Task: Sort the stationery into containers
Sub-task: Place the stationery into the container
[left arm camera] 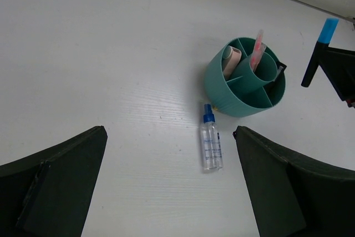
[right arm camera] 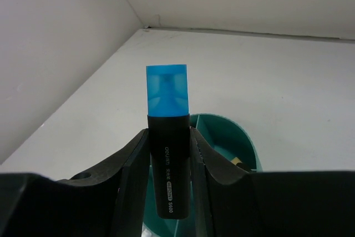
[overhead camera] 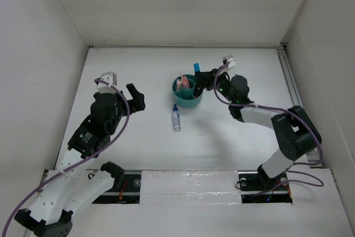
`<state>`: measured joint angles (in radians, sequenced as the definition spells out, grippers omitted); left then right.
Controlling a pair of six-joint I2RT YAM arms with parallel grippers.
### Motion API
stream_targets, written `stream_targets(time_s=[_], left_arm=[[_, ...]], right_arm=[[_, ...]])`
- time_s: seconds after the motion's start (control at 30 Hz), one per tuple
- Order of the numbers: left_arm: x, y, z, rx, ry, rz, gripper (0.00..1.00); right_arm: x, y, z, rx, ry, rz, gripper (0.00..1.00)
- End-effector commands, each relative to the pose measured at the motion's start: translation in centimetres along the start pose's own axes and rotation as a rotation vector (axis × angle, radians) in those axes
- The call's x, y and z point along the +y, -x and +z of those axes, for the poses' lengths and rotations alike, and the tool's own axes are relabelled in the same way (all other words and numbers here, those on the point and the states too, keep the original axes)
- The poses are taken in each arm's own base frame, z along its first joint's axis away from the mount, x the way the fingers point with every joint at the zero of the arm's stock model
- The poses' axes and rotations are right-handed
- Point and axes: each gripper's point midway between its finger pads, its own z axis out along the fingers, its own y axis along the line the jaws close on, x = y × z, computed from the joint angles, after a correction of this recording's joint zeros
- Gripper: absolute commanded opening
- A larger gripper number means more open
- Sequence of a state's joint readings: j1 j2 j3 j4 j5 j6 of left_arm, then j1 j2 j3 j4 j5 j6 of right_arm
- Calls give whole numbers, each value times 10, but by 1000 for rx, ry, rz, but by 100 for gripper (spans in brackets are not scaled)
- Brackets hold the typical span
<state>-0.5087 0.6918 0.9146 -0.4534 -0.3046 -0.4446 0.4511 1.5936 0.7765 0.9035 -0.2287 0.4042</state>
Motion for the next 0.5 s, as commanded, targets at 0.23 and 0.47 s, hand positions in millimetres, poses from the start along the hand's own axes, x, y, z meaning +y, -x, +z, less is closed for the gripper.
stream_targets(time_s=[0.23,0.47], left_arm=[[-6,3,1,-14,-30,6,100],[-7,3,1,-10,-38,15,100]], right_arm=[[10,23,8,-148,93,-33,0],[-7,6,9,-146,74,-14,0]])
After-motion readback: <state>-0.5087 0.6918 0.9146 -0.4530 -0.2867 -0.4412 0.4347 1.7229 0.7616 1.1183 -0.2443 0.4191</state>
